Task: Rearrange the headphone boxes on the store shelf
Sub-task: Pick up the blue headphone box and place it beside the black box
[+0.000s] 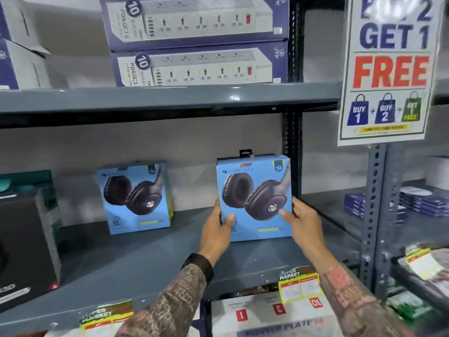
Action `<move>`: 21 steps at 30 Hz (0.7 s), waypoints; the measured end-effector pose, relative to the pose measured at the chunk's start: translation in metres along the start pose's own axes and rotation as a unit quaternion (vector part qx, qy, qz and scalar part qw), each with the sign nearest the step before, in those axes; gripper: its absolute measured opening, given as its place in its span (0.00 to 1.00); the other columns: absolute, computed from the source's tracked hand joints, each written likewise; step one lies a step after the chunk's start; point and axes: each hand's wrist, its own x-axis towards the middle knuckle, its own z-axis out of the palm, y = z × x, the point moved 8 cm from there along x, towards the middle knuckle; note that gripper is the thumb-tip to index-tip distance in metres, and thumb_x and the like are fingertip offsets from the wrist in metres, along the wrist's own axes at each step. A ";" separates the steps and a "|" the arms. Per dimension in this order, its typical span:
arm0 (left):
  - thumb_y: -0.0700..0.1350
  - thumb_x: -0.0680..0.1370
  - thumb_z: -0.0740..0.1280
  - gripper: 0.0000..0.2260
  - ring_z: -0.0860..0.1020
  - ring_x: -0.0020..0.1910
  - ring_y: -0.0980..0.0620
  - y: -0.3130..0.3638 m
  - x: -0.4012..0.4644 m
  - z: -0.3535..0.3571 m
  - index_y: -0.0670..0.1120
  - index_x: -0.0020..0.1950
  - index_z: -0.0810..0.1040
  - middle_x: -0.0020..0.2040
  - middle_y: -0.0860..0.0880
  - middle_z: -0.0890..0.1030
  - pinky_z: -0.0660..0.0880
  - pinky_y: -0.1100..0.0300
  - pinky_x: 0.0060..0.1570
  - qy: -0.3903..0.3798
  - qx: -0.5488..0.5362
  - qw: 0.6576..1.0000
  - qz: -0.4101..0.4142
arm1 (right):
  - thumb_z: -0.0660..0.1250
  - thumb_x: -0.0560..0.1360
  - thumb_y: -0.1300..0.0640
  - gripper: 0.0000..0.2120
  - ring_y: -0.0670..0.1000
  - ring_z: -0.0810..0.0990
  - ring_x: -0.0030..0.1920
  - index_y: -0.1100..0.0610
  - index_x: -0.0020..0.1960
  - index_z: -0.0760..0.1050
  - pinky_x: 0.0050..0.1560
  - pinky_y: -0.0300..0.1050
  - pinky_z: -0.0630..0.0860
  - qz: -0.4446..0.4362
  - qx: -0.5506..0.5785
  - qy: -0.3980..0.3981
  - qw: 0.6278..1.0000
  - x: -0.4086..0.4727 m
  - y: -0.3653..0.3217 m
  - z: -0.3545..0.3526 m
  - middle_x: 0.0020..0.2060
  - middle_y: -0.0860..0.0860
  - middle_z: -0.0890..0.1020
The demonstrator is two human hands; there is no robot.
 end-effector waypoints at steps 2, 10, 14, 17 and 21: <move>0.43 0.88 0.65 0.26 0.83 0.71 0.42 0.011 -0.019 -0.019 0.56 0.86 0.68 0.69 0.51 0.86 0.76 0.40 0.76 0.008 0.011 1.000 0.018 | 0.75 0.80 0.57 0.18 0.47 0.87 0.61 0.45 0.68 0.84 0.68 0.63 0.81 -0.019 -0.018 0.017 1.000 -0.021 -0.020 -0.008 0.58 0.43 0.91; 0.64 0.82 0.66 0.20 0.86 0.53 0.59 0.062 -0.131 -0.124 0.74 0.75 0.76 0.50 0.63 0.91 0.81 0.53 0.62 0.057 0.051 0.994 0.072 | 0.76 0.72 0.42 0.26 0.28 0.82 0.56 0.29 0.69 0.81 0.55 0.31 0.82 -0.067 0.070 0.000 0.995 -0.142 -0.121 -0.015 0.58 0.32 0.89; 0.69 0.77 0.66 0.24 0.89 0.59 0.53 0.073 -0.170 -0.157 0.75 0.74 0.77 0.57 0.63 0.91 0.82 0.46 0.69 0.062 0.025 0.995 0.074 | 0.79 0.71 0.47 0.27 0.29 0.81 0.59 0.29 0.67 0.82 0.61 0.49 0.86 -0.066 0.081 0.010 0.994 -0.178 -0.141 -0.009 0.60 0.32 0.88; 0.70 0.75 0.66 0.26 0.89 0.59 0.46 0.068 -0.176 -0.170 0.76 0.74 0.76 0.57 0.57 0.92 0.81 0.39 0.72 0.071 0.021 0.995 0.069 | 0.80 0.71 0.48 0.26 0.34 0.86 0.59 0.28 0.66 0.82 0.60 0.56 0.86 -0.067 0.092 0.003 0.994 -0.185 -0.148 0.000 0.59 0.32 0.89; 0.70 0.77 0.65 0.25 0.88 0.61 0.46 0.058 -0.171 -0.186 0.76 0.76 0.74 0.58 0.61 0.91 0.83 0.42 0.69 0.087 0.056 0.992 0.070 | 0.79 0.74 0.59 0.30 0.35 0.87 0.60 0.28 0.65 0.82 0.60 0.36 0.83 -0.085 0.110 -0.026 0.990 -0.180 -0.151 0.027 0.57 0.35 0.90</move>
